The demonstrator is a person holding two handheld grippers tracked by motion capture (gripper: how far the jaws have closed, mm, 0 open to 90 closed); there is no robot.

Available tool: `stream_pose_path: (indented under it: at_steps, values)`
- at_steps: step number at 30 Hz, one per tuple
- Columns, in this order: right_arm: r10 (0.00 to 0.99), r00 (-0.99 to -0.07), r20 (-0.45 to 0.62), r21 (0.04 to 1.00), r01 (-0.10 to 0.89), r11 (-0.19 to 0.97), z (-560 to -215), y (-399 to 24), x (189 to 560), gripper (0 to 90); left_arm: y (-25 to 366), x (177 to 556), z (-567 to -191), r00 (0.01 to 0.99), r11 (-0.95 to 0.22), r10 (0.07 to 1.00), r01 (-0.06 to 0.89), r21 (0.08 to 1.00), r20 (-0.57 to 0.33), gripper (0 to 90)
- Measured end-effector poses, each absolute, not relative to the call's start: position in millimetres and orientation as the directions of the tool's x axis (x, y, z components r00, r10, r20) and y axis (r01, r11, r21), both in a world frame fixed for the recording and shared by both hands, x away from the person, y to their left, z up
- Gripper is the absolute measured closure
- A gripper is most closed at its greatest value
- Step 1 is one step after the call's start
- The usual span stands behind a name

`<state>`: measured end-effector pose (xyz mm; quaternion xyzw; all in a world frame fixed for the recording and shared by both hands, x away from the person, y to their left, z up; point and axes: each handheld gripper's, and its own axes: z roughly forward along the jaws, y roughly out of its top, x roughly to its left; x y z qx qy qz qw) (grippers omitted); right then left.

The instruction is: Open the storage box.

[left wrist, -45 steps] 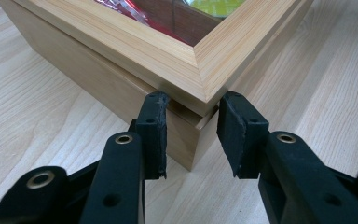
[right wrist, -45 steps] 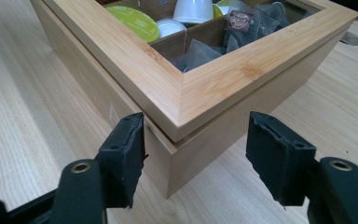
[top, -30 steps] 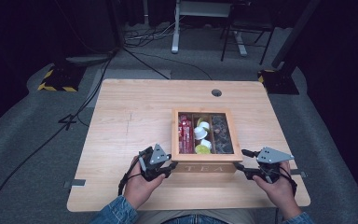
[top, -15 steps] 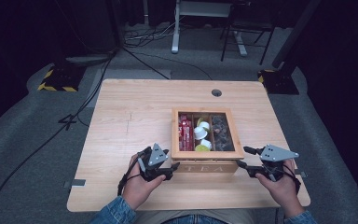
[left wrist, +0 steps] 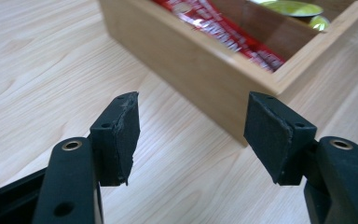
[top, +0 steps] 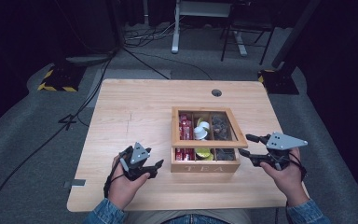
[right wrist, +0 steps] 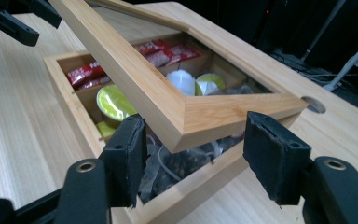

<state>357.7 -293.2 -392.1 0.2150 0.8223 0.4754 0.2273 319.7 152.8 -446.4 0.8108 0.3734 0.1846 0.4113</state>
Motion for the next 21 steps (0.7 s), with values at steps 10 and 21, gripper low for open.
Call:
stream_pose_path:
  at_steps: [10,21]
  values:
    - [0.561,-0.810,-0.169,0.899,0.107,0.425,-366,-289,376,42.8,181,322,-452,0.591,-0.361,0.807,0.519,0.775,-0.019,35.6]
    - [0.562,-0.807,-0.181,0.899,0.097,0.428,-343,-286,392,45.7,214,325,-467,0.539,-0.375,0.842,0.544,0.751,0.030,35.2]
